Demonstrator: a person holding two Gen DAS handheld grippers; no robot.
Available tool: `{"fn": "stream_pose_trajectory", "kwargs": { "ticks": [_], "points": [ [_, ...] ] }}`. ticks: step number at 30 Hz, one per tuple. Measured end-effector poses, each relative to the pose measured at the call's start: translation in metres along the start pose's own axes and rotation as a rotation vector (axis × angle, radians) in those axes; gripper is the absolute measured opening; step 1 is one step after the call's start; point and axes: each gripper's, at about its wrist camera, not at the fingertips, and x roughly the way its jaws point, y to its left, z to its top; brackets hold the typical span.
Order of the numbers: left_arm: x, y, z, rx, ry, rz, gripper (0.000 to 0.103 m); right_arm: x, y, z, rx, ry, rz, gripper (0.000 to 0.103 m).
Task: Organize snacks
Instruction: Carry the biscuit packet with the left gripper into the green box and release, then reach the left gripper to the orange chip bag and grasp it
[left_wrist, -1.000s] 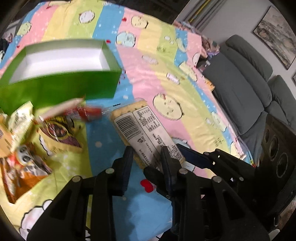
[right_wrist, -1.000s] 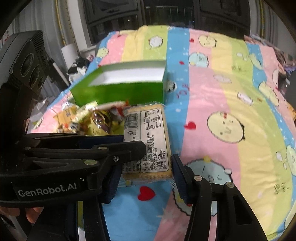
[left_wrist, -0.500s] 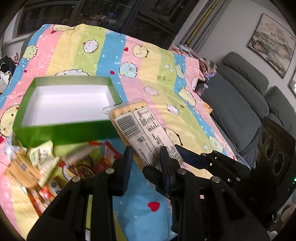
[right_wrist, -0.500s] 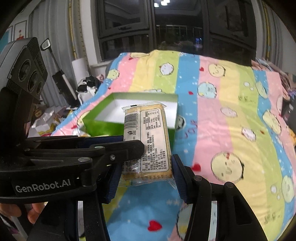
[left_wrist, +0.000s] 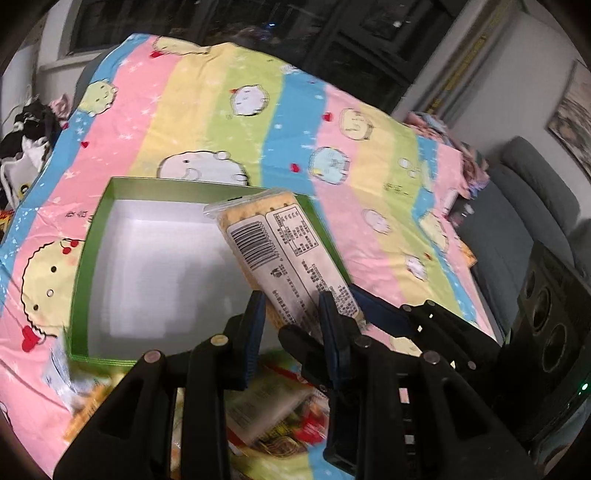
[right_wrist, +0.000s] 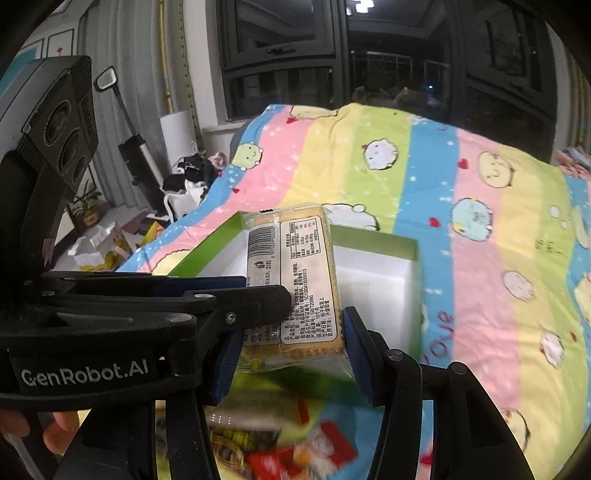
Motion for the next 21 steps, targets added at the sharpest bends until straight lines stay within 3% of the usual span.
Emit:
{"fn": "stream_pose_trajectory", "kwargs": {
  "ticks": [3,4,5,12,14,21],
  "points": [
    [0.015,0.016,0.007,-0.037,0.03,0.031,0.06,0.025,-0.007,0.007,0.043,0.025,0.026,0.055],
    [0.019,0.02,0.009,-0.04,0.035,0.054,0.082,0.031,-0.01,0.009,0.058,0.037,0.02,0.055],
    [0.02,0.025,0.009,-0.044,0.03,0.076,0.086,0.035,-0.012,0.009,0.072,0.048,0.0,0.055],
    [-0.003,0.043,0.003,-0.078,0.016,0.096,0.095,0.013,-0.025,-0.006,0.115,0.044,0.002,0.059],
    [-0.015,0.042,-0.001,-0.06,0.003,0.114,0.102,-0.001,-0.026,-0.012,0.13,0.036,0.012,0.06],
    [-0.061,0.045,-0.025,-0.009,-0.036,0.178,0.102,-0.036,-0.016,-0.035,0.126,0.034,0.067,0.064]
  ]
}}
